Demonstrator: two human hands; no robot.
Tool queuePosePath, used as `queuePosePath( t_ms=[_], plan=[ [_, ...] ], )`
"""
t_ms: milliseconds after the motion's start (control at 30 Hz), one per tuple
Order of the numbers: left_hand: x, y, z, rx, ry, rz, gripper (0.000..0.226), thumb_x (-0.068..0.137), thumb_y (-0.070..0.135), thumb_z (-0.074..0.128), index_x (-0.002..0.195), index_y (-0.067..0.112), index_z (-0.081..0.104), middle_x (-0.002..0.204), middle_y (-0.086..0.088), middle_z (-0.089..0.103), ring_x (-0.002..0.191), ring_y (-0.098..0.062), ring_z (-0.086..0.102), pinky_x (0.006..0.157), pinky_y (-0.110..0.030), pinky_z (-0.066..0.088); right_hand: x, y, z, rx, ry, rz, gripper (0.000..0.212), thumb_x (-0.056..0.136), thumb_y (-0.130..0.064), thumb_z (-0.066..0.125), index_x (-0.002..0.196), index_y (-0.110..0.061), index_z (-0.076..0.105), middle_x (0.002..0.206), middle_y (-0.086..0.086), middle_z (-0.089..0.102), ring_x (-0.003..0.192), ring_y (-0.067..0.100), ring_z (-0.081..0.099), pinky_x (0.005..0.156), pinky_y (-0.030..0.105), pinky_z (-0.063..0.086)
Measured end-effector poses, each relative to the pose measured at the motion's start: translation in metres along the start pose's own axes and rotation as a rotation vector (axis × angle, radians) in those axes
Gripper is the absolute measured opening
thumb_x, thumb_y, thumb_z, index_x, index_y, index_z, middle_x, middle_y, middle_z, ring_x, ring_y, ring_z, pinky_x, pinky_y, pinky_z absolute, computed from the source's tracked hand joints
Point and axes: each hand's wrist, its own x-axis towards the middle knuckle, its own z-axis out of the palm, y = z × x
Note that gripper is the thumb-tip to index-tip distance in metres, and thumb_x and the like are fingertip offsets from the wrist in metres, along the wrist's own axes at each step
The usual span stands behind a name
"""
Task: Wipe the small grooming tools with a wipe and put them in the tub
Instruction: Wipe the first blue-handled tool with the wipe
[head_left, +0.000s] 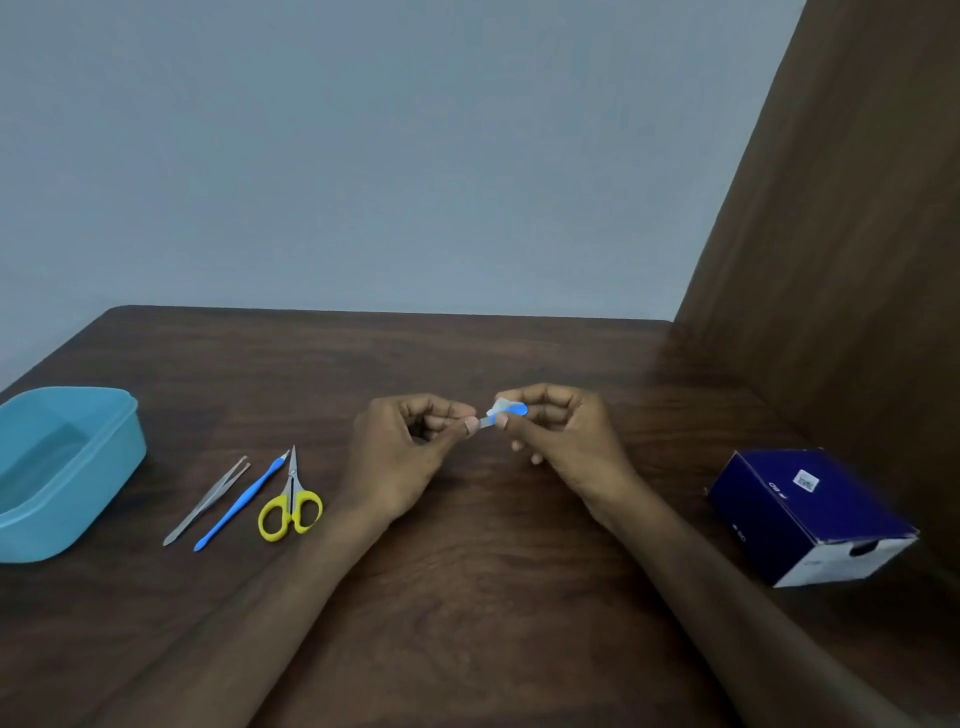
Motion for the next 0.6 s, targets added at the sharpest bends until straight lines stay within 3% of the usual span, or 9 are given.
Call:
queuePosePath(
  t_ms=[100, 267, 467, 600],
  plan=[
    [-0.0001, 0.0015, 0.0005, -0.008, -0.009, -0.004, 0.004, 0.088, 0.025, 0.087, 0.09, 0.028, 0.085, 0.078, 0.012, 0.081, 0.081, -0.017, 0.077, 0.061, -0.011, 0.048, 0.0022, 0.0005, -0.0051, 0.009, 0.11, 0.006, 0.026, 0.079, -0.019, 0.094, 0.102, -0.017, 0.082, 0.082, -0.002, 0.081, 0.064, 0.002, 0.066, 0.058, 0.019, 0.047],
    [-0.0005, 0.0025, -0.0003, -0.03, -0.006, -0.008, 0.004, 0.087, 0.022, 0.088, 0.09, 0.023, 0.086, 0.077, 0.01, 0.081, 0.082, -0.021, 0.077, 0.062, -0.014, 0.05, 0.0003, 0.0009, 0.0021, 0.038, -0.074, 0.017, 0.015, 0.093, -0.012, 0.08, 0.108, -0.016, 0.08, 0.101, 0.003, 0.083, 0.062, 0.013, 0.066, 0.055, 0.025, 0.046],
    [-0.0003, 0.0011, -0.0004, -0.014, -0.045, -0.017, 0.008, 0.09, 0.024, 0.086, 0.096, 0.027, 0.086, 0.081, 0.012, 0.081, 0.078, -0.013, 0.076, 0.064, -0.011, 0.049, 0.0008, -0.0022, -0.0036, 0.063, 0.162, 0.001, 0.024, 0.078, -0.012, 0.093, 0.097, -0.013, 0.079, 0.09, 0.003, 0.083, 0.058, 0.003, 0.064, 0.051, 0.017, 0.046],
    [-0.0003, -0.0002, -0.0015, 0.003, -0.062, -0.015, 0.012, 0.09, 0.017, 0.085, 0.098, 0.027, 0.086, 0.082, 0.013, 0.082, 0.07, -0.001, 0.071, 0.063, -0.009, 0.047, 0.003, 0.0019, -0.0021, 0.033, 0.002, 0.053, 0.018, 0.092, -0.014, 0.082, 0.109, -0.016, 0.078, 0.104, 0.0, 0.083, 0.06, 0.012, 0.059, 0.052, 0.022, 0.043]
  ],
)
